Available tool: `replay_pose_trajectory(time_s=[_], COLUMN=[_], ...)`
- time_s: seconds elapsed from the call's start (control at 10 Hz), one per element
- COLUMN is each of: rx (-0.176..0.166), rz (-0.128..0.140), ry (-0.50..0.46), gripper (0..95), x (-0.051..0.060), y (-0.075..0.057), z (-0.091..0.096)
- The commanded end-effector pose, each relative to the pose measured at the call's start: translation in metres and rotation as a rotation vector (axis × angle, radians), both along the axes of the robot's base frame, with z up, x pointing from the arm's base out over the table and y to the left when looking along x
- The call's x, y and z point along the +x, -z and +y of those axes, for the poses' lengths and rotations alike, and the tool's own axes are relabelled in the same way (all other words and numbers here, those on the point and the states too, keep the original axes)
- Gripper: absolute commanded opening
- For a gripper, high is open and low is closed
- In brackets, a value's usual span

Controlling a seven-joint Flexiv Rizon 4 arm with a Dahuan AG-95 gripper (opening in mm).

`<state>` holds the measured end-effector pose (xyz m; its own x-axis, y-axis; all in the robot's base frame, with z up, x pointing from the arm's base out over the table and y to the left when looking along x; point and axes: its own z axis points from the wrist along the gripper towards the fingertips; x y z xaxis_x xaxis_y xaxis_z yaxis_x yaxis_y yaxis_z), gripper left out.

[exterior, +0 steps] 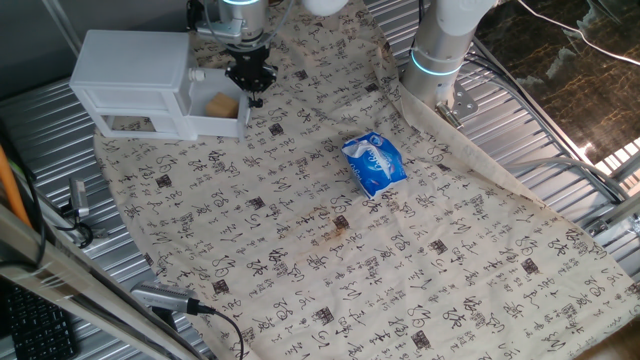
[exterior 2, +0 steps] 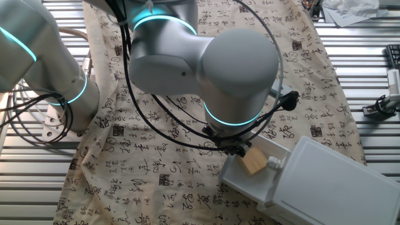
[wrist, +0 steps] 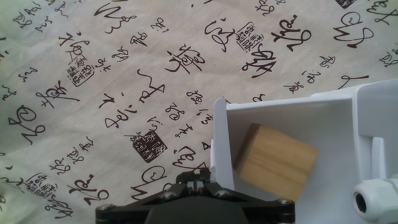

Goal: Put things in the drawer

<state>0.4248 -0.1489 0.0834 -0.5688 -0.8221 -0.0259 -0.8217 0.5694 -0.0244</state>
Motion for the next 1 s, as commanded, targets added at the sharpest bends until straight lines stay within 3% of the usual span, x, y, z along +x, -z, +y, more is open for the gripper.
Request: replay_pose_trajectory(time_s=[0.1,1.0], rx=[0.002,0.002], rz=[0.0,0.0], ry=[-0.002,0.001], gripper=[0.0,0.0], x=[0.0017,0.0083], y=[0.0134,0.017], z=[-0.0002,0.0012])
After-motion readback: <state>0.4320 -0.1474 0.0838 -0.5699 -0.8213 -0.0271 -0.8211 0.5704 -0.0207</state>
